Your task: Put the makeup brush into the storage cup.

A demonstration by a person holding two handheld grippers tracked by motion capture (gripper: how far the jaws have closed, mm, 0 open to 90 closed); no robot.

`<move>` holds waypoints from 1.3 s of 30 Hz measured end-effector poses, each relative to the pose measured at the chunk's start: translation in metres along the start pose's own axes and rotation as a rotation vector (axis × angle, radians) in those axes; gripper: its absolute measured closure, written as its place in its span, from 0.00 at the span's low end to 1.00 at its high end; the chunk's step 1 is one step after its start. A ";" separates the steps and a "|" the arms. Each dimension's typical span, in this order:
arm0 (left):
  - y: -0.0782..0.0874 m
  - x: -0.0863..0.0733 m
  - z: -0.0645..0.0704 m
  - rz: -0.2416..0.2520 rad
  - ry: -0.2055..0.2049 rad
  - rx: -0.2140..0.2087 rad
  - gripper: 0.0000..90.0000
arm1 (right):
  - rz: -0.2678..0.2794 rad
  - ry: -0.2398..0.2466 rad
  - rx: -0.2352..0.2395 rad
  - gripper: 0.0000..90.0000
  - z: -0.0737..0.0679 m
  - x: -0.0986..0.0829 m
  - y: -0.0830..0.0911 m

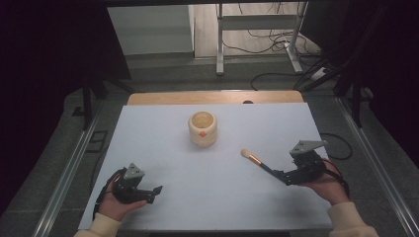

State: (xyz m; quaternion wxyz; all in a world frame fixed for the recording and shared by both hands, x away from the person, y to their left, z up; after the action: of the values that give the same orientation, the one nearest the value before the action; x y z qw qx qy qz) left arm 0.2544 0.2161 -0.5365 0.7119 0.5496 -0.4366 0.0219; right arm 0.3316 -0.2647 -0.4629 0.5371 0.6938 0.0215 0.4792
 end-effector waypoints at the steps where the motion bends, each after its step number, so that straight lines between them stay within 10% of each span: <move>1: 0.000 0.000 0.000 0.000 0.000 -0.001 0.15 | -0.006 0.004 0.002 0.15 0.000 0.001 -0.001; 39: 0.000 0.000 0.000 -0.002 -0.003 -0.002 0.15 | -0.168 0.046 0.020 0.17 -0.005 0.028 -0.050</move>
State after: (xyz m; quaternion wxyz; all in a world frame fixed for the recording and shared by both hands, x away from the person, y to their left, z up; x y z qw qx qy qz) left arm 0.2542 0.2162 -0.5365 0.7117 0.5496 -0.4370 0.0198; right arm 0.3674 -0.2251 -0.4834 0.5681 0.6835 0.0968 0.4480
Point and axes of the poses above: each handheld gripper's, and its own axes: y roughly backward along the jaws, x roughly out of its top, z roughly to its right, the point moved 3 cm from there along -y, roughly forward along the jaws, and after that the axes turned 5 degrees about -y, right-handed, at the moved point
